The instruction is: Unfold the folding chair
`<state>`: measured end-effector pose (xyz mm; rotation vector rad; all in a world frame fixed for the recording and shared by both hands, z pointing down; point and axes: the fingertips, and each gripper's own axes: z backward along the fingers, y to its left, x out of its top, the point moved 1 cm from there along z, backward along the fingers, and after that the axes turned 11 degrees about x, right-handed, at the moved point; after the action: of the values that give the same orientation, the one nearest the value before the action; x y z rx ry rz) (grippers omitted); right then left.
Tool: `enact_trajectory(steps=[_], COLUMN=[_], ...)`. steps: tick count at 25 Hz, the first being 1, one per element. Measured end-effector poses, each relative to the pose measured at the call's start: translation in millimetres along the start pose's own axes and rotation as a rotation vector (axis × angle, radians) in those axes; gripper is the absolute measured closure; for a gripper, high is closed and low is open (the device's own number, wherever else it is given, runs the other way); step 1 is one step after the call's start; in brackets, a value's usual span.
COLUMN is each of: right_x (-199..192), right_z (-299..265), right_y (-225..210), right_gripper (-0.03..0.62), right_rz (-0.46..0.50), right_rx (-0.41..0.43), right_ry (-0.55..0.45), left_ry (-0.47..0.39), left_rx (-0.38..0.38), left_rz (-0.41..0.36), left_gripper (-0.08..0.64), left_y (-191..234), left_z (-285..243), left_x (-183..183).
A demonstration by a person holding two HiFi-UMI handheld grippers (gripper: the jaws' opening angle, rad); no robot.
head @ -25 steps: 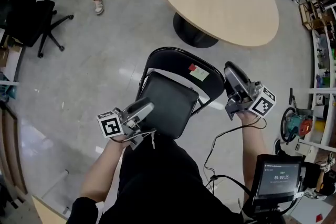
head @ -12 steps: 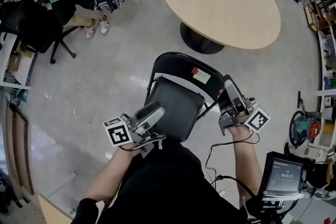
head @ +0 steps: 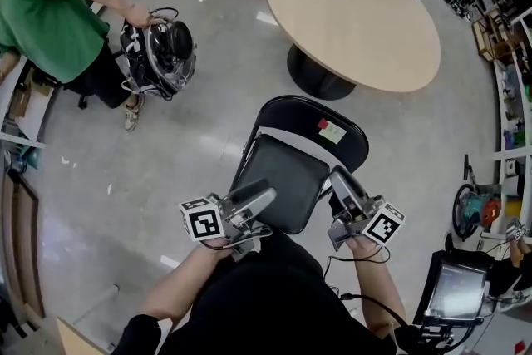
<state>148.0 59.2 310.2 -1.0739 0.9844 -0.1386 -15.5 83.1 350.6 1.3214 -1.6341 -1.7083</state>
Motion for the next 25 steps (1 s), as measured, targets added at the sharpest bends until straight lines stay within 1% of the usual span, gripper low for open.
enact_trajectory(steps=[3,6,8,11,13,16,19,22,25], right_x=[-33,-65,-85,-118,-134,-143,-149,-149,-140], right_z=[-7,-19,-29,-45,-46,-33,-21,-13,-3], right_y=[28,48,60,83,92,86,73,62,60], right_gripper=[0.448,0.449,0.477,0.48,0.48,0.48,0.48,0.48,0.512], right_rz=[0.007,0.042,0.084,0.135,0.153,0.144,0.14,0.193,0.249], right_rx=[-0.011,-0.054,-0.098,-0.137,-0.157,-0.2,-0.259,-0.336,-0.38], right_ry=[0.038,0.122,0.167,0.198,0.212,0.214,0.231,0.245,0.184], left_ry=[-0.004,-0.009,0.003,0.032,0.049,0.083,0.128,0.16,0.186], left_rx=[-0.005,-0.004,-0.008,-0.004,-0.002,-0.019,-0.011,-0.018,-0.043], left_rz=[0.0,-0.003,-0.013,-0.016,-0.009,-0.01,-0.007,-0.018,-0.058], left_gripper=[0.333,0.334,0.335,0.336,0.337,0.337,0.337,0.337,0.337], left_y=[5,13,19,30,37,43,46,48,41], left_z=[30,64,88,129,143,134,120,108,95], left_x=[-1,1,2,4,-1,-12,-16,-13,-11])
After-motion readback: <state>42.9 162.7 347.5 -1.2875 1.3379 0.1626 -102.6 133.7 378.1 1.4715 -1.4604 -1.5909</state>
